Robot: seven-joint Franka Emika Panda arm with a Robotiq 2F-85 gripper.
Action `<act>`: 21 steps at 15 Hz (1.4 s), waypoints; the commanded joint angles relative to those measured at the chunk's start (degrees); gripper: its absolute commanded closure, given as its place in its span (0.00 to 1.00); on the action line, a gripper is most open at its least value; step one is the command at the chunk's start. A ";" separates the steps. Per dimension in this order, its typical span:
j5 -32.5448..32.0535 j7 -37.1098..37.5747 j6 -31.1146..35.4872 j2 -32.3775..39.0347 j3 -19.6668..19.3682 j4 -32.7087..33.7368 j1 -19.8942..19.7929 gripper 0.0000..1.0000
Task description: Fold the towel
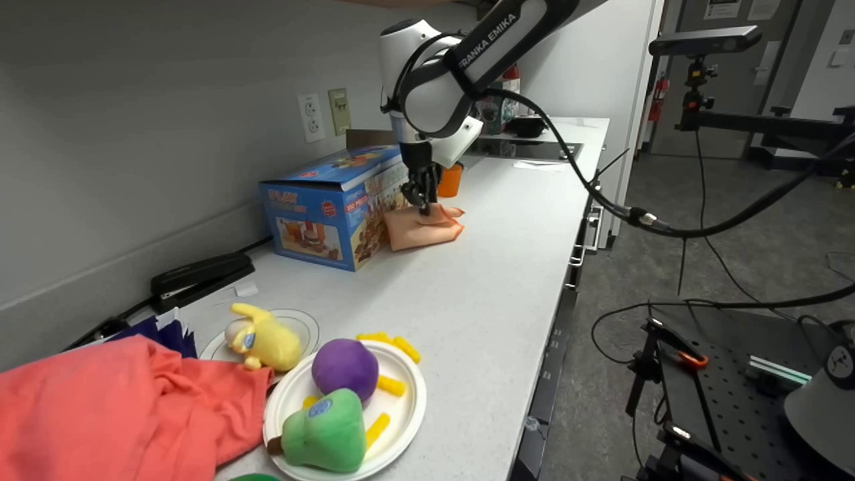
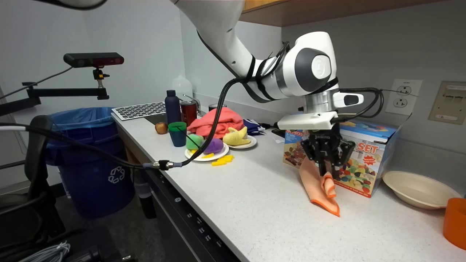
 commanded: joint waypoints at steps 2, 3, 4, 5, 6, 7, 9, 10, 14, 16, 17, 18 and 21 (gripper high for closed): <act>0.82 -0.21 -0.72 0.34 -0.50 1.27 -0.30 0.26; 0.82 -0.37 -0.60 0.00 -0.48 0.85 -0.29 0.17; 0.66 -0.48 -0.52 -0.32 -0.48 0.44 -0.20 0.10; 0.53 -1.02 -0.34 -0.97 -0.27 -0.42 -0.09 0.02; 0.37 -1.86 -0.26 -1.70 0.09 -1.46 0.11 0.00; -0.72 -3.27 0.02 -2.64 0.46 -3.16 0.70 0.00; -3.03 -5.98 0.03 -3.92 1.32 -6.12 2.12 0.00; -4.32 -6.41 0.15 -4.25 1.51 -7.37 2.99 0.00; -11.22 -4.72 0.30 -4.42 1.45 -11.61 6.59 0.00; -15.07 -3.52 0.72 -3.95 1.05 -12.31 8.03 0.00; -16.99 -3.17 0.82 -3.65 0.89 -12.24 8.57 0.00; -19.08 -2.66 1.01 -3.40 0.71 -12.12 9.03 0.00; -24.49 -1.27 1.32 -2.82 0.98 -11.25 9.39 0.00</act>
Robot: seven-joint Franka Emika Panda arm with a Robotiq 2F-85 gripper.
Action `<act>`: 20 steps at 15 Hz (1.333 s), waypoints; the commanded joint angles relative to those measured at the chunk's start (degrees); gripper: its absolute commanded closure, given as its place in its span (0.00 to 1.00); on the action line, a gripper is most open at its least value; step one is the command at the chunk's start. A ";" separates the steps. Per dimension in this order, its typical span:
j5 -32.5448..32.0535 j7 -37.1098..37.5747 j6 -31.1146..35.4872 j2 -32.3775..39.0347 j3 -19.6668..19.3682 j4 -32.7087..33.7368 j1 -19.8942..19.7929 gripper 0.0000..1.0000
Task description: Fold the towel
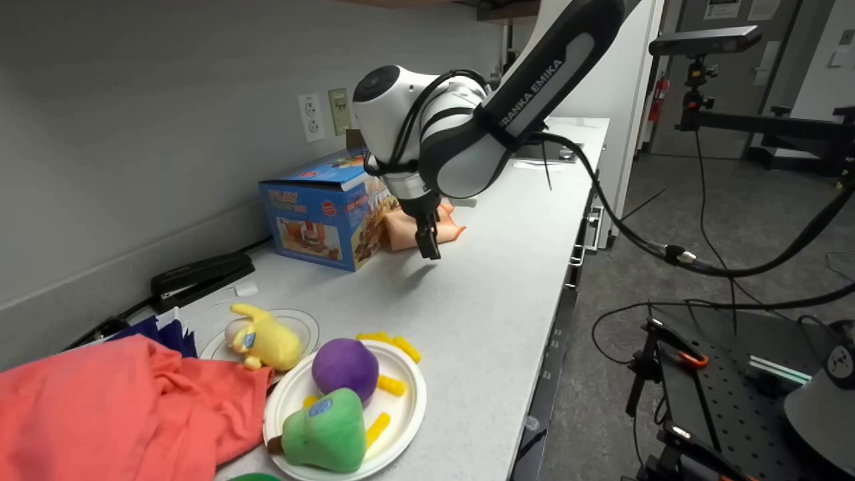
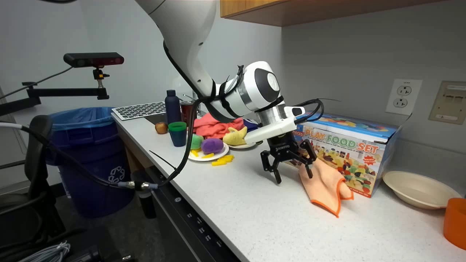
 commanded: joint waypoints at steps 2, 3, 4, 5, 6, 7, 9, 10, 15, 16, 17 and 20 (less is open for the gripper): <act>-6.80 2.43 1.36 0.27 -0.31 0.67 0.67 0.00; -7.59 2.71 1.37 0.54 -0.19 0.90 0.54 0.00; -8.49 3.08 1.39 0.79 -0.18 1.04 0.46 0.00; -9.07 3.28 1.44 0.85 -0.17 1.00 0.25 0.00; -9.69 3.78 1.42 1.21 -0.24 1.29 0.13 0.00; -10.06 4.18 1.37 1.50 -0.24 1.56 -0.02 0.00; -10.36 5.01 1.33 2.27 -0.27 2.52 -0.37 0.00; -10.17 5.27 1.31 2.72 -0.27 3.24 -0.58 0.00; -9.33 6.05 1.30 4.78 -0.33 6.54 -1.26 0.00; -9.36 5.97 1.38 5.07 -0.32 6.91 -1.33 0.25; -9.30 5.87 1.36 5.32 -0.30 7.27 -1.38 0.26; -9.10 5.64 1.16 5.88 -0.23 8.03 -1.39 0.51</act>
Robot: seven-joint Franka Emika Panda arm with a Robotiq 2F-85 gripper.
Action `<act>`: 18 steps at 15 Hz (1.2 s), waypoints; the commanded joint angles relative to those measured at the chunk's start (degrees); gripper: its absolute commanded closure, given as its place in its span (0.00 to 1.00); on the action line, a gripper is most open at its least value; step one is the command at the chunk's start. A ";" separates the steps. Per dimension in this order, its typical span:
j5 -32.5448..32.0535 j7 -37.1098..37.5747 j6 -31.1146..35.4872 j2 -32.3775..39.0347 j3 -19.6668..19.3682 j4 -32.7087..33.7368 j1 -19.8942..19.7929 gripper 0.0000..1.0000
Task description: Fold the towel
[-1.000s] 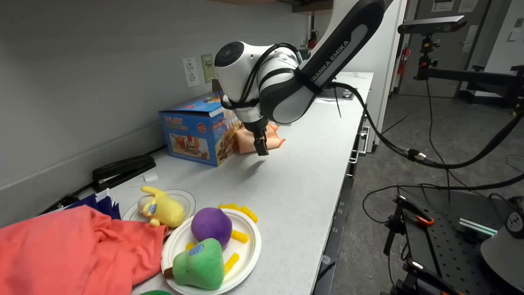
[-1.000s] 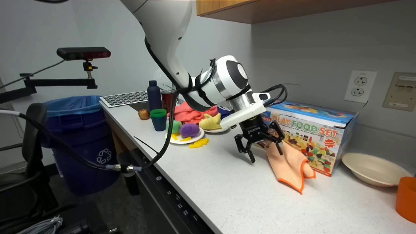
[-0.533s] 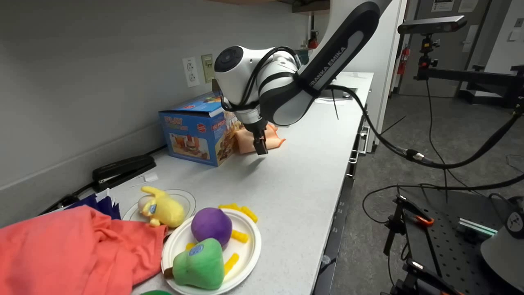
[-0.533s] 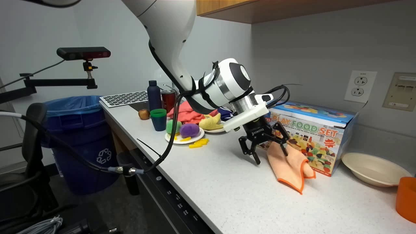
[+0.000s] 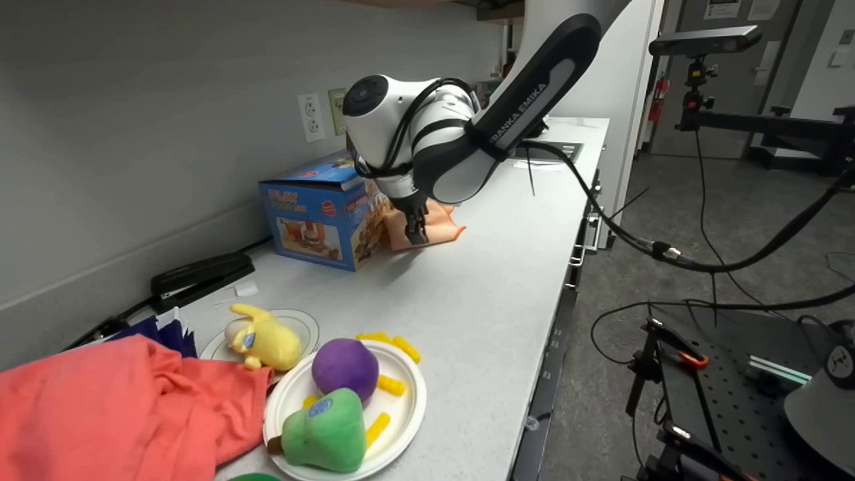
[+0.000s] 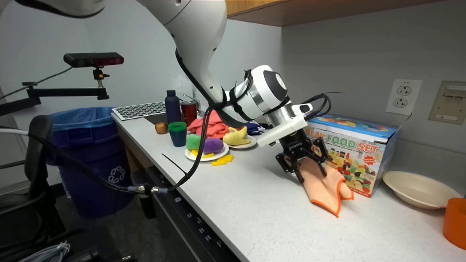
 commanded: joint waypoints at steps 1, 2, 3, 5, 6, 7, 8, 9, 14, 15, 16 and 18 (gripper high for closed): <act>-0.21 0.25 0.73 1.58 0.10 2.11 -0.49 0.58; -0.12 0.25 0.68 1.62 0.12 2.18 -0.48 0.65; -0.03 0.23 0.59 1.69 0.15 2.30 -0.46 0.73; 0.14 0.13 0.46 1.68 0.23 2.22 -0.47 0.89; 0.39 0.01 0.36 1.57 0.33 2.03 -0.52 0.95; 0.63 -0.14 0.27 1.46 0.44 1.84 -0.56 1.00; 0.93 -0.45 0.19 1.24 0.63 1.47 -0.60 1.00; 1.27 -0.67 0.14 1.04 0.81 1.16 -0.62 1.00; 7.25 -6.03 0.76 -1.51 3.62 -2.19 -1.22 0.99; 8.68 -7.45 0.62 -1.61 4.33 -2.23 -0.99 0.99; 10.36 -9.30 0.89 -2.57 5.13 -3.17 -1.06 0.99; 13.53 -12.70 0.90 -3.42 6.77 -3.54 -0.78 0.99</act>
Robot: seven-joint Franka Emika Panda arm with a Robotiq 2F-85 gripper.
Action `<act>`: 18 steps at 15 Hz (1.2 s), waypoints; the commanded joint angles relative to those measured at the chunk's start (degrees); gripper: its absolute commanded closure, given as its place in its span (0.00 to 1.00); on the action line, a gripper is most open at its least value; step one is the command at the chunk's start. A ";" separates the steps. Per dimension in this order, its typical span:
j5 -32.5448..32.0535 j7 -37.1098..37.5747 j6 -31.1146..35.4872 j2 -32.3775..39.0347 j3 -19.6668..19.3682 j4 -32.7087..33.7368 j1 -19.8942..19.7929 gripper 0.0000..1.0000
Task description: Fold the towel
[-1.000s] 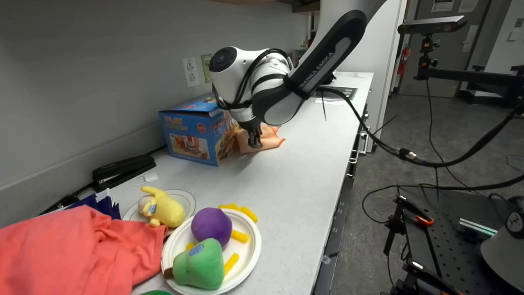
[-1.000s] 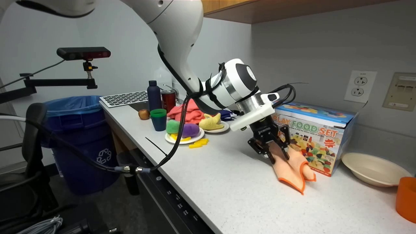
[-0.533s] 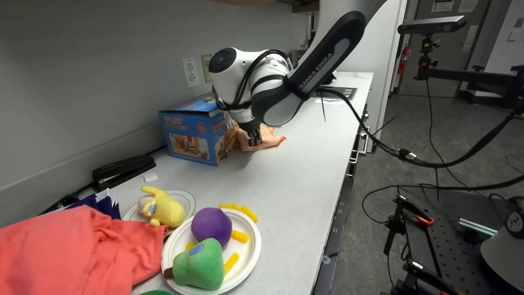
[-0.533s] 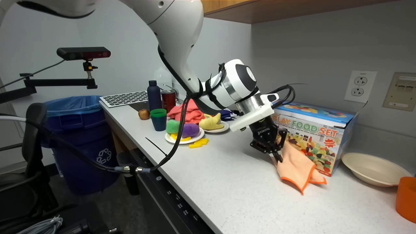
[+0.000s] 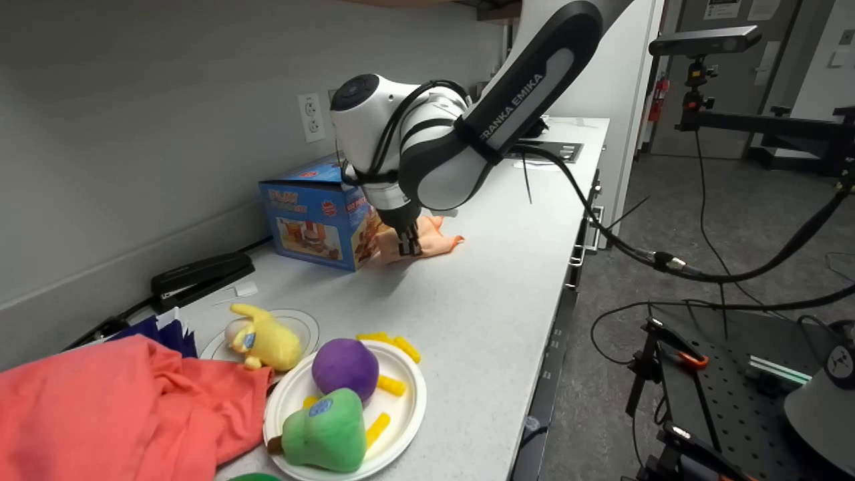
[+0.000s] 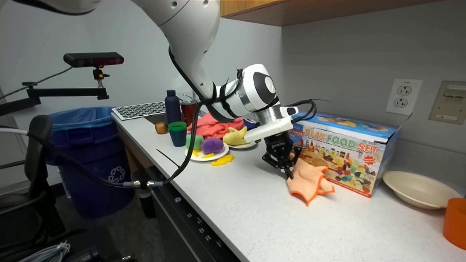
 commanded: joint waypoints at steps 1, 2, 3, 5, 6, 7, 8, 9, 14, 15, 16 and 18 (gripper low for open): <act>6.14 -7.19 0.84 -3.42 3.29 -2.48 -0.62 0.99; 7.95 -9.19 0.87 -4.14 4.06 -2.73 -0.70 0.99; 9.58 -10.89 0.78 -4.59 4.65 -2.75 -0.65 0.99; 12.52 -14.30 0.60 -5.55 5.99 -2.79 -0.73 0.99; 13.62 -15.94 0.58 -6.16 6.42 -3.03 -0.79 0.99; 14.43 -17.58 0.64 -6.87 6.78 -3.38 -0.82 0.99; 14.86 -19.47 0.48 -7.58 7.03 -3.82 -0.88 0.99; 14.85 -21.17 0.33 -8.27 7.07 -4.37 -0.90 0.99; 12.68 -26.95 -1.04 -9.97 6.17 -7.26 -0.84 0.99; 12.51 -27.99 -0.92 -10.30 6.10 -7.88 -0.97 0.99; 12.44 -29.45 -0.35 -11.84 5.89 -9.82 -1.59 0.99; 13.37 -32.42 1.04 -15.77 5.49 -14.46 -3.46 0.99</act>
